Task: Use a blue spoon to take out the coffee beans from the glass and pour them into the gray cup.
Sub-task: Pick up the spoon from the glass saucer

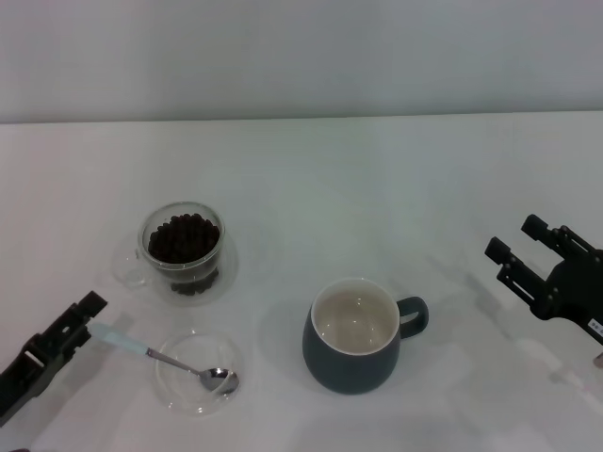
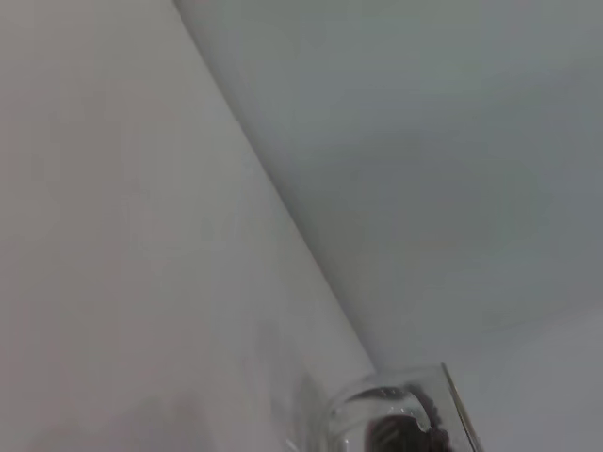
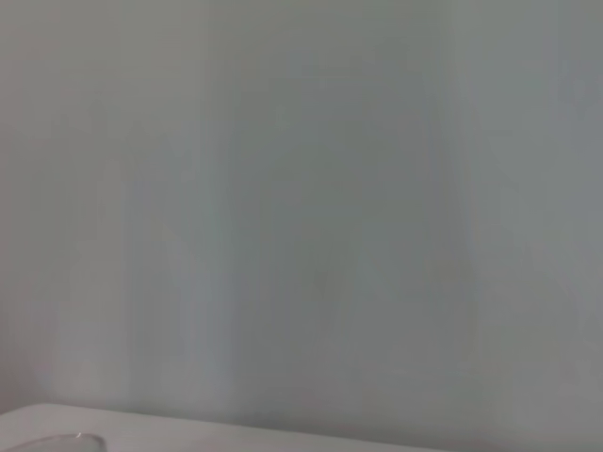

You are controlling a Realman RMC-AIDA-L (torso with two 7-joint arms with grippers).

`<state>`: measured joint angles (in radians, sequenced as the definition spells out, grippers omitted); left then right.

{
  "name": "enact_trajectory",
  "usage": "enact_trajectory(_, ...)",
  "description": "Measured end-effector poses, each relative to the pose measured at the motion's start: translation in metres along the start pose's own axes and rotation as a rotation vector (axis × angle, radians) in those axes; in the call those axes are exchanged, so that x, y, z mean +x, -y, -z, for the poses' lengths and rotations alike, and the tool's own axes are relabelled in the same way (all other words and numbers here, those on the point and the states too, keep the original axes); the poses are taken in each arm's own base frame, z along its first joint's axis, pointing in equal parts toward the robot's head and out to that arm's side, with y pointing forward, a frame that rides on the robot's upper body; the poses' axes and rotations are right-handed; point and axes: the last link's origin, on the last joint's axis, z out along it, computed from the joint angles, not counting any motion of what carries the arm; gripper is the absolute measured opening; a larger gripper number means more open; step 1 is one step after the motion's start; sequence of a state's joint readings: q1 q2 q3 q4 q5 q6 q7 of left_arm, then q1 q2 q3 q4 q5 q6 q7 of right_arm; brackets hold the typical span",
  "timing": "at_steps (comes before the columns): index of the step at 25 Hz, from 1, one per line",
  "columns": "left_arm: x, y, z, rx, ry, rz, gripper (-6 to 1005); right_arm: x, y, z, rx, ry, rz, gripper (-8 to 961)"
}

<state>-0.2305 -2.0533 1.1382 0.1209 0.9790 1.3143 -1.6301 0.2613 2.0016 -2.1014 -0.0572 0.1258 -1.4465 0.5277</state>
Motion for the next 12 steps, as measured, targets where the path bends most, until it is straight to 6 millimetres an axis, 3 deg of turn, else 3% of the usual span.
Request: enact_trajectory(12,-0.0018,-0.0047,-0.0060,-0.023,0.041,-0.017,876,-0.0012,0.0007,-0.0047,-0.006,-0.002,0.005,664)
